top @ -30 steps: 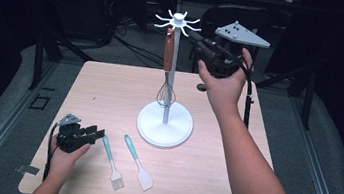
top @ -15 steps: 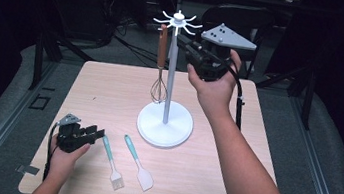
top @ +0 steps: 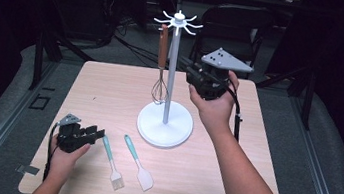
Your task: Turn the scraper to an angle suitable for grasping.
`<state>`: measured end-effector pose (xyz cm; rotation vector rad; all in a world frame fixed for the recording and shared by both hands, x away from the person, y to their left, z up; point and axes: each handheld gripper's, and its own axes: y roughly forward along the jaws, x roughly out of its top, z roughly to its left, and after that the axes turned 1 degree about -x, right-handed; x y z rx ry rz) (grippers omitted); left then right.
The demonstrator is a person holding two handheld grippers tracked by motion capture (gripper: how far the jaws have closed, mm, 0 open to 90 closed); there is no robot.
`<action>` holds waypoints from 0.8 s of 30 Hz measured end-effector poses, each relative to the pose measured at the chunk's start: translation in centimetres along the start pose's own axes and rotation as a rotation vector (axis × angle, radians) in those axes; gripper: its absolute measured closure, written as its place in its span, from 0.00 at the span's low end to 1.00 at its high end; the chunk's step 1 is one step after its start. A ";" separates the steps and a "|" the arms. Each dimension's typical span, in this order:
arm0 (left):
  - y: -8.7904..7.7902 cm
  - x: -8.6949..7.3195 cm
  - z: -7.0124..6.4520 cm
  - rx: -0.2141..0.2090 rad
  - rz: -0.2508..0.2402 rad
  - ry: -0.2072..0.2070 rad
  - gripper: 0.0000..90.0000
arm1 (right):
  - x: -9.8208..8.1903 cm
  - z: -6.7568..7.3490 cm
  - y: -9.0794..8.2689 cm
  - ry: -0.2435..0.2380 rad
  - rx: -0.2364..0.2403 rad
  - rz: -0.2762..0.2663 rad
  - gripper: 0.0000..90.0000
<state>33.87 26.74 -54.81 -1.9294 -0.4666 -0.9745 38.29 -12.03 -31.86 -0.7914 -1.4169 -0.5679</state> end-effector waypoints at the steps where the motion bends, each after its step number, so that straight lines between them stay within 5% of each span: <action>1: 0.0 0.0 0.0 -0.001 0.001 0.000 0.62 | -0.5 -0.1 0.0 0.010 0.003 0.009 0.96; 12: 0.0 0.0 0.1 0.004 0.001 -0.004 0.62 | -6.4 -0.2 0.5 0.032 0.021 0.149 0.94; 24: -0.1 -0.1 0.2 -0.001 -0.003 -0.015 0.62 | -13.7 0.1 0.4 0.094 0.055 0.381 0.84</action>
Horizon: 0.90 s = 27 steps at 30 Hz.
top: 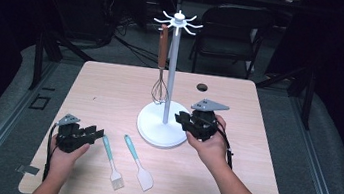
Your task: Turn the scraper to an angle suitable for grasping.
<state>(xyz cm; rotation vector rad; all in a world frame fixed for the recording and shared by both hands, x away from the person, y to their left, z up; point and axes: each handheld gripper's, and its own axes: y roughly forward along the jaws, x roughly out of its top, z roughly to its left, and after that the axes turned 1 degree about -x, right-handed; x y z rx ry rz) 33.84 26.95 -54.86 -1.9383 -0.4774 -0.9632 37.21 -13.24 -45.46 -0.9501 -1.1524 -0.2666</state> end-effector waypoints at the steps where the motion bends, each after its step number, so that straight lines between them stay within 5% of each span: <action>1: 0.0 0.0 0.0 0.000 0.000 -0.001 0.62 | -0.4 0.0 0.1 0.000 -0.001 0.018 0.84; 10: 0.0 -0.1 0.1 0.001 0.002 -0.004 0.62 | -4.9 -0.1 0.7 0.059 0.027 0.210 0.78; 15: 0.1 -0.1 0.0 0.001 0.001 -0.004 0.62 | -6.8 0.7 1.2 0.038 0.015 0.289 0.76; 27: 0.0 -0.2 0.1 0.004 0.002 -0.004 0.62 | -8.5 3.9 4.4 0.009 0.071 0.346 0.77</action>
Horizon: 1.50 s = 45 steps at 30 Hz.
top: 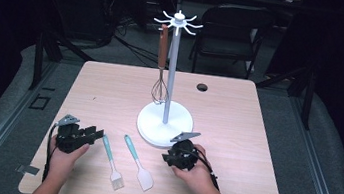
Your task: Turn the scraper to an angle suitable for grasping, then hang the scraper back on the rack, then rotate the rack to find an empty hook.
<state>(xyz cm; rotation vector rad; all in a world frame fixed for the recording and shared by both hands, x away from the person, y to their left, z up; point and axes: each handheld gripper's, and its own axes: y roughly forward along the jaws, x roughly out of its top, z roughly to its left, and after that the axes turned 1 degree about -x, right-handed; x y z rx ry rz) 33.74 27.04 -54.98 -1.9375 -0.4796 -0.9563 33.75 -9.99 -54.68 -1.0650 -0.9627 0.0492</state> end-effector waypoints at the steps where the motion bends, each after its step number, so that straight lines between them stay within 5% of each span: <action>1: 0.0 0.0 0.0 -0.002 -0.003 -0.001 0.62 | 0.1 0.4 0.3 -0.005 0.008 0.004 0.77; 26: -0.2 0.0 0.2 -0.004 0.007 0.000 0.62 | 2.1 5.4 4.3 -0.092 0.079 0.036 0.77; 36: -0.1 0.0 0.2 -0.002 0.001 0.000 0.62 | 2.0 6.3 5.6 -0.111 0.052 0.046 0.78; 45: -0.1 0.0 0.2 -0.002 0.001 0.000 0.62 | 1.6 7.4 5.7 -0.183 0.014 0.058 0.87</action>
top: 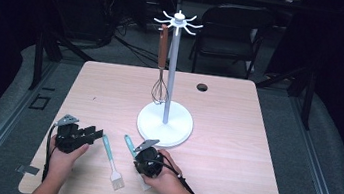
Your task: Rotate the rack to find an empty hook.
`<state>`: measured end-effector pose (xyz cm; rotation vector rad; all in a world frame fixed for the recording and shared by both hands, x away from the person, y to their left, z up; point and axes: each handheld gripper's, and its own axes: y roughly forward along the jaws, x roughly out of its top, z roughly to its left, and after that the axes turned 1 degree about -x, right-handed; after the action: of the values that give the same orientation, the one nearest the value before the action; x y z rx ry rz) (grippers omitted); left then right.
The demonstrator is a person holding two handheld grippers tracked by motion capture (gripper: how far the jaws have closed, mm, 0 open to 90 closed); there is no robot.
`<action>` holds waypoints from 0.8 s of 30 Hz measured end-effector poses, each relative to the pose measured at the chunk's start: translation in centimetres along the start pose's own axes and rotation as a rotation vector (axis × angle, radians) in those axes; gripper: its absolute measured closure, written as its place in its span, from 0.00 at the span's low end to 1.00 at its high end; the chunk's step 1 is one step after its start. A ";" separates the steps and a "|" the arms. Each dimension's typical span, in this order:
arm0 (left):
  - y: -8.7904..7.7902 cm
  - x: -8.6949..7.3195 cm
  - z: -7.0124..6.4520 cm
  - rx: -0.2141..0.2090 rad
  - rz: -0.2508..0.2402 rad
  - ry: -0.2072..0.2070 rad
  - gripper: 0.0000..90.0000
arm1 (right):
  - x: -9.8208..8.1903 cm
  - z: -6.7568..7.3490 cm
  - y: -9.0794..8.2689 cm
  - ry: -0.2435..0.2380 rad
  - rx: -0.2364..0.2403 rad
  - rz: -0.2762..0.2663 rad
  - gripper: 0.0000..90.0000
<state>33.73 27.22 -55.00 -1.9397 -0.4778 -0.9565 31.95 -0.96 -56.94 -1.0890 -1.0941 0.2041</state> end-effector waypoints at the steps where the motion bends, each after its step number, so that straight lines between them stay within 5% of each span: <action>1: 0.0 0.0 0.0 -0.002 0.004 0.001 0.62 | -0.1 0.0 -0.1 0.007 -0.003 -0.001 0.87; 6: -0.1 0.0 0.0 -0.005 0.005 0.001 0.62 | -1.0 -0.7 -0.9 0.010 0.001 0.004 0.89; 17: 0.3 0.0 -1.3 -0.022 -0.002 0.025 0.62 | -6.4 -3.8 -5.3 0.046 0.020 0.005 0.90; 24: 0.6 0.0 -2.3 -0.039 0.012 0.044 0.60 | -7.4 -4.6 -6.1 0.078 0.026 0.006 0.90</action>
<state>33.15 24.92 -54.67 -1.9504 -0.4250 -1.0057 29.73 -11.36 -56.82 -1.0682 -1.0160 0.1783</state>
